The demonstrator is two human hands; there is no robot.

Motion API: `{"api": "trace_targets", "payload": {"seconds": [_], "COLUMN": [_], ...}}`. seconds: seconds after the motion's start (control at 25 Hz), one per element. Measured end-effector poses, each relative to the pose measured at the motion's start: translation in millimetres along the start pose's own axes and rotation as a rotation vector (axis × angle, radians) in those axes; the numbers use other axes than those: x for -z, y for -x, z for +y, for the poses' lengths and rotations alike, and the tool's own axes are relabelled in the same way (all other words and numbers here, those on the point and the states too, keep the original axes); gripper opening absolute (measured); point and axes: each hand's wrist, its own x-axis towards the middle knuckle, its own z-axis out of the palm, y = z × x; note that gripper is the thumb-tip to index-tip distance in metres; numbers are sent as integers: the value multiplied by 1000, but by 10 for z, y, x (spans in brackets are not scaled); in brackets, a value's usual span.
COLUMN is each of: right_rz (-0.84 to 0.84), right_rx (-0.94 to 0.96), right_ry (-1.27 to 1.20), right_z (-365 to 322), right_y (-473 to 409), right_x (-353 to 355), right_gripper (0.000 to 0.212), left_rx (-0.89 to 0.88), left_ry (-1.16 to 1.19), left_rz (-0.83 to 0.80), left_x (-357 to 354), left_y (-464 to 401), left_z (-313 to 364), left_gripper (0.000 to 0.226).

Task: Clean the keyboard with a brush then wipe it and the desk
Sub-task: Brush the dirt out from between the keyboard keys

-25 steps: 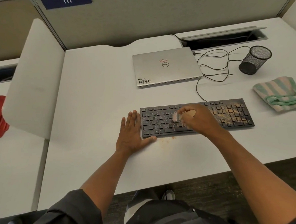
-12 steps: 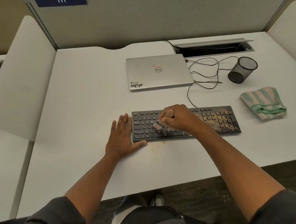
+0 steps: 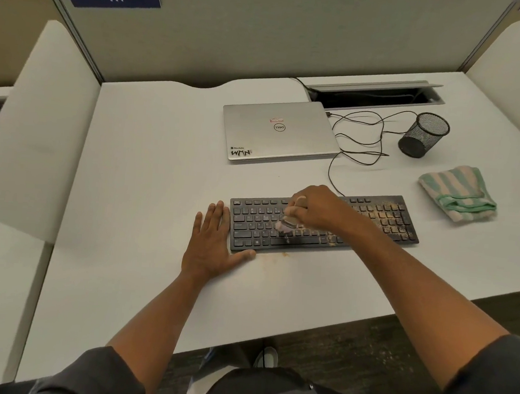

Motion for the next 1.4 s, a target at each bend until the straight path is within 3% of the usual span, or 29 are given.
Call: {"api": "trace_targets", "payload": {"seconds": [0.12, 0.28, 0.48, 0.64, 0.8, 0.88, 1.0, 1.2, 1.32, 1.4], "right_rz": [-15, -61, 24, -41, -7, 53, 91, -2, 117, 92], "right_rx": [12, 17, -48, -27, -63, -21, 17, -198, -180, -181], "right_ry": [129, -133, 124, -181, 173, 225, 75, -176, -285, -302], "right_z": [-9, -31, 126, 124, 168, 151, 89, 195, 153, 123], "right_y": [23, 88, 85, 148, 132, 131, 129, 65, 47, 30], "right_x": [121, 39, 55, -44, 35, 114, 28, -31, -6, -43], "right_gripper": [27, 23, 28, 17, 26, 29, 32, 31, 31, 31], "left_rx": [-2, -2, -7, 0, -7, -7, -8, -11, -12, -12], "left_ry": [1, 1, 17, 15, 26, 26, 21, 21, 36, 44], "left_rz": [-1, 2, 5, -5, 6, 6, -3, -3, 6, 11], "left_x": [-6, 4, 7, 12, 8, 6, 15, 20, 4, 6], "left_y": [2, 5, 12, 11, 19, 20, 15, 13, 15, 17], "left_z": [-9, -2, 8, 16, 9, 7, 13, 12, 12, 12], "left_gripper": [131, 128, 128, 128, 127, 127, 128, 129, 130, 131]}}
